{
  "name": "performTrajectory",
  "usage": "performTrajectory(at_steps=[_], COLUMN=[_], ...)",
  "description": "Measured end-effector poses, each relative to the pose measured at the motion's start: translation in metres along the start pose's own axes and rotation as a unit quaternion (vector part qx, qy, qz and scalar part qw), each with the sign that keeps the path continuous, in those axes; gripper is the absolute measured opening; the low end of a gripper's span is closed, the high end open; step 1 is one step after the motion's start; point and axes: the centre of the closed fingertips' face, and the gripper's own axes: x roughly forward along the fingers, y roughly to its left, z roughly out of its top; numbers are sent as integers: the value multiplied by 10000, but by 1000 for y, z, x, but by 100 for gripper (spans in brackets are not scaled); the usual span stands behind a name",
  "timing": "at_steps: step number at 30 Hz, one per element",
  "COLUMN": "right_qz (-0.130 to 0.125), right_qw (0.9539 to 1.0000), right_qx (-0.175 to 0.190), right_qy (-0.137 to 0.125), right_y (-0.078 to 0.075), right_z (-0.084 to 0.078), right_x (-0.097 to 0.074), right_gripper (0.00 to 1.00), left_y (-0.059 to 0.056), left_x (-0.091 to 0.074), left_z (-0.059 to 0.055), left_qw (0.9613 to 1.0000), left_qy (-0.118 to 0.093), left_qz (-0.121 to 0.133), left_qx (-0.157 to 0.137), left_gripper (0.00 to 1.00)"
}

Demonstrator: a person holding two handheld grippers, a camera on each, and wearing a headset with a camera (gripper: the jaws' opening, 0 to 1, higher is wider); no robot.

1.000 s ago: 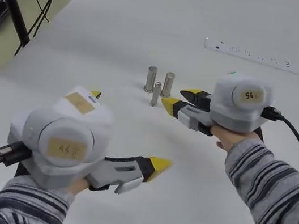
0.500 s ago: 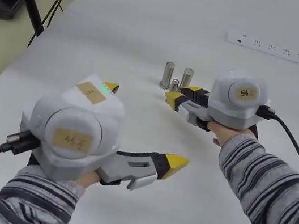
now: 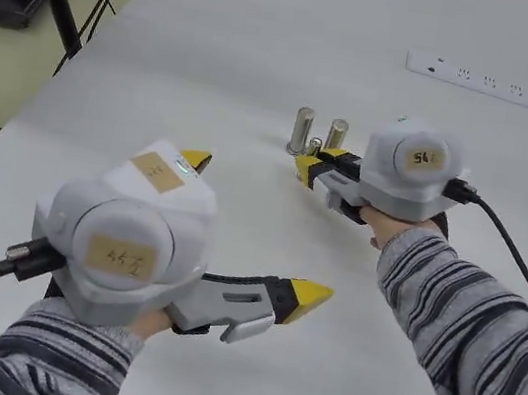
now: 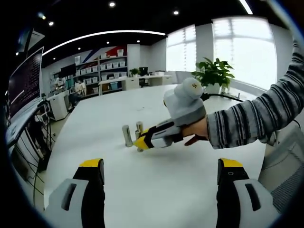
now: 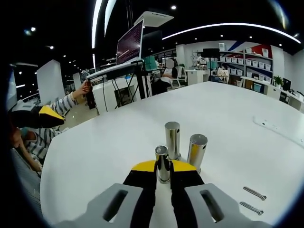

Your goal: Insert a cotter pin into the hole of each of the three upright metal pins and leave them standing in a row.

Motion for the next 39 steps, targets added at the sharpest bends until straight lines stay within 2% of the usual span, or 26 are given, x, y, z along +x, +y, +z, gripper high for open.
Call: performTrajectory(at_steps=[4, 6, 8, 12, 16, 27, 30, 39], right_qz=[-37, -83, -82, -79, -123, -404, -475, -613], right_qw=[10000, 9998, 9998, 9997, 9995, 9991, 9986, 9977], right_qx=[6, -168, -154, -223, -298, -141, -203, -109], right_qy=[51, 84, 82, -16, 5, 79, 131, 249], right_y=[3, 5, 4, 10, 13, 7, 7, 12], right_z=[0, 1, 2, 10, 10, -11, -18, -36], right_x=[-3, -6, -8, -19, -32, -64, -71, -85], right_gripper=[4, 4, 4, 4, 4, 4, 4, 4], left_y=[0, -1, -1, -3, -5, -15, -16, -23], left_x=[-1, -3, -4, -6, -7, -15, -17, -21], left_z=[0, 1, 2, 5, 8, 11, 11, 12], left_qw=[10000, 10000, 10000, 10000, 10000, 9999, 9999, 9997], left_qy=[9, 13, -2, -13, -48, -91, -108, -147], left_qz=[8, 16, 10, 5, -8, -60, -62, -110], left_qx=[4, -3, 3, 33, 35, 109, 104, 168], left_gripper=[99, 99, 99, 99, 98, 97, 97, 97])
